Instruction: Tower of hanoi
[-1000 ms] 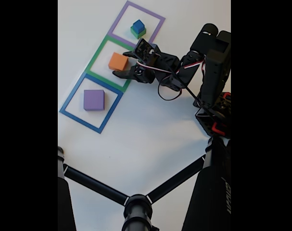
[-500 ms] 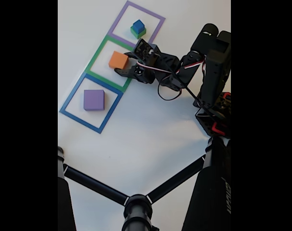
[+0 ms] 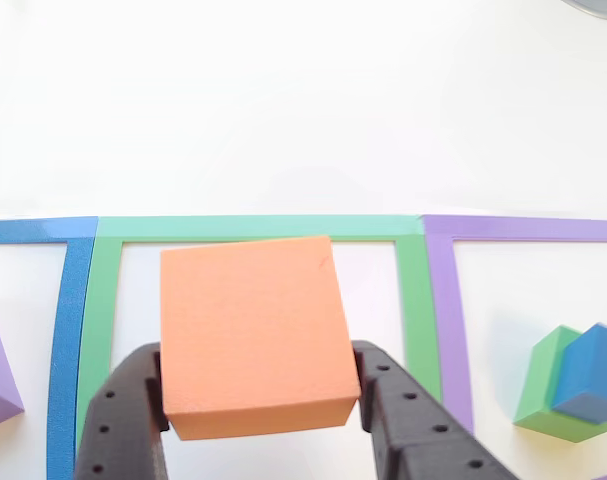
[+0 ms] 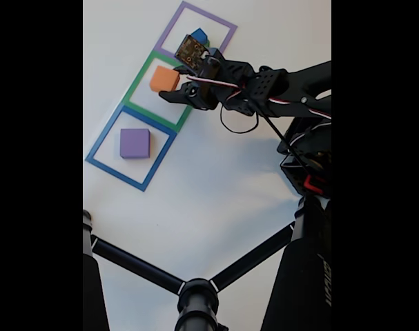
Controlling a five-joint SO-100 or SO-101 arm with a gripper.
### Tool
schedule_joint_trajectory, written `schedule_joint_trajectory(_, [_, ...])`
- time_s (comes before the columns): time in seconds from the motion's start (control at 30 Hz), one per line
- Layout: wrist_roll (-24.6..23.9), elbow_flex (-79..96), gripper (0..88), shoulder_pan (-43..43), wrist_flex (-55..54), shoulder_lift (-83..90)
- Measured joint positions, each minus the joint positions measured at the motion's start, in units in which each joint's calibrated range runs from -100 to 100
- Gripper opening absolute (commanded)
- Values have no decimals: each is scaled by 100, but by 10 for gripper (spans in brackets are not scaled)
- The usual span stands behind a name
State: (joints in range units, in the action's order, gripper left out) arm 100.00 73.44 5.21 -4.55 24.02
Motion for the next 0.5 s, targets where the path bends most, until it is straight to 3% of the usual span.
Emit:
schedule_joint_trajectory(0.33, [0,-3258,75,152,6183,1680])
schedule_joint_trajectory(0.5, [0,-5215,74,-222,8472,1807])
